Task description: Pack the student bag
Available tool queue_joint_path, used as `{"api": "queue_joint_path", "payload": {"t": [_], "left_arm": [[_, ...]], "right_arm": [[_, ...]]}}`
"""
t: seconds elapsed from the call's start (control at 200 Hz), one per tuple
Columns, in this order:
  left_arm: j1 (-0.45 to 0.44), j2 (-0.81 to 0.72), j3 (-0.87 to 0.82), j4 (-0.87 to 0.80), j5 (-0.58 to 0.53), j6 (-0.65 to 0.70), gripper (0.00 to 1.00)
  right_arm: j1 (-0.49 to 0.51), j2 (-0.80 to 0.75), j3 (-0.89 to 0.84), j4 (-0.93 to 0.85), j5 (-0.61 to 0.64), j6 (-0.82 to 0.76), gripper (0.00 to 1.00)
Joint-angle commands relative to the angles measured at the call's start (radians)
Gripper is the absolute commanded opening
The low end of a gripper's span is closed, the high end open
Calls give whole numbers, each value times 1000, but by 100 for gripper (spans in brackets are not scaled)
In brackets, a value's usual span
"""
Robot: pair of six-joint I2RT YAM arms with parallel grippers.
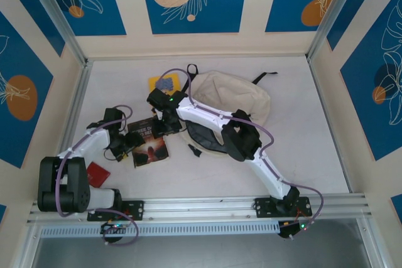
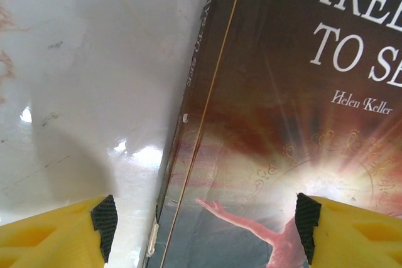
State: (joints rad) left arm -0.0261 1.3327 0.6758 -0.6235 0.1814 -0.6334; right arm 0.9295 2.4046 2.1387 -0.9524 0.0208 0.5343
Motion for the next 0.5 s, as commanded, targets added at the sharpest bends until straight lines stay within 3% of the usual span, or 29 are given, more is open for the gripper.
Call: {"api": "queue_joint_path", "payload": {"t": [0.0, 0.27, 0.495], "left_arm": [[14, 9, -18, 1, 18, 15, 76], [14, 36, -33, 21, 83, 37, 76], [14, 34, -43, 121, 258, 45, 70]], "right_arm": [[-13, 39, 26, -69, -37, -13, 42], [-33, 49, -32, -76, -31, 25, 29], [-58, 43, -87, -56, -94, 35, 22]]}}
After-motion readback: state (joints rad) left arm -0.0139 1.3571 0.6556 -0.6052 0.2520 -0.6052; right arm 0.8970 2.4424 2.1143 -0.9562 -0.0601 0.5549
